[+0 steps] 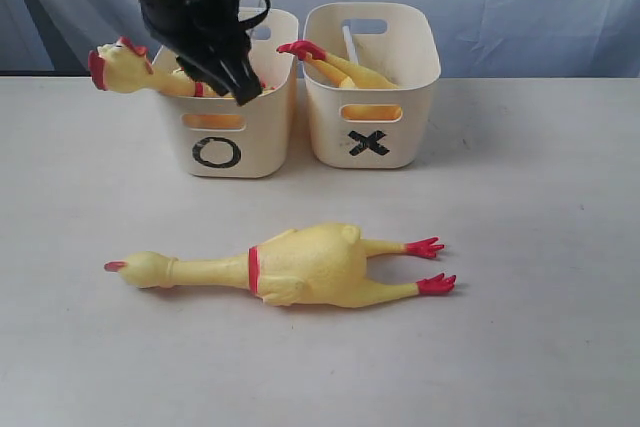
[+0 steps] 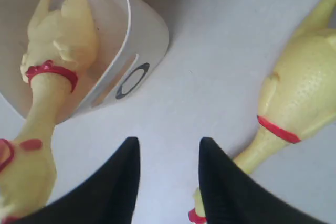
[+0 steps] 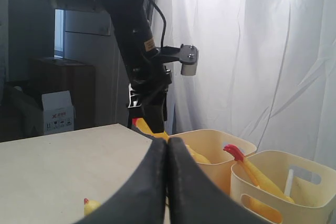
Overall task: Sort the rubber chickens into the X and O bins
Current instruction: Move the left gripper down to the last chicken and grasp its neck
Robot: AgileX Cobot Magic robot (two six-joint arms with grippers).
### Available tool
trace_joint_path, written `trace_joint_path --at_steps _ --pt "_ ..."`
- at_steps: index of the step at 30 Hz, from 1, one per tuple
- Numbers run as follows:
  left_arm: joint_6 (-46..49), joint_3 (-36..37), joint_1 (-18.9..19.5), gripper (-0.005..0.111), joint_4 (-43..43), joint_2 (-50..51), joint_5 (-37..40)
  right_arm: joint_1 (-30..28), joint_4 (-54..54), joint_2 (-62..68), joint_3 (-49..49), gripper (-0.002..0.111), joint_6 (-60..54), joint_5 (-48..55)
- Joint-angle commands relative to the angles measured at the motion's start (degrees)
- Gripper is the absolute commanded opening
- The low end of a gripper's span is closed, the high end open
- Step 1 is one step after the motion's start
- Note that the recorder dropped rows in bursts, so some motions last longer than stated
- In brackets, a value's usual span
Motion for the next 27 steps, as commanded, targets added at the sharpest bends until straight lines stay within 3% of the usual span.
trace_joint_path --at_steps 1,9,17,27 --pt "1.29 6.99 -1.61 0.036 -1.52 -5.84 0.10 -0.30 -0.21 -0.21 0.24 -0.001 -0.13 -0.02" --pt "12.78 23.84 -1.62 0.036 -6.80 -16.12 -4.29 -0.30 -0.21 -0.21 0.24 -0.001 -0.13 -0.14" --pt "32.64 44.15 -1.62 0.036 -7.44 -19.52 -22.54 -0.30 -0.21 -0.21 0.24 -0.001 -0.13 -0.14" --pt "37.70 51.74 -1.62 0.037 -7.15 -19.19 -37.40 -0.30 -0.21 -0.21 0.24 -0.001 -0.13 -0.02"
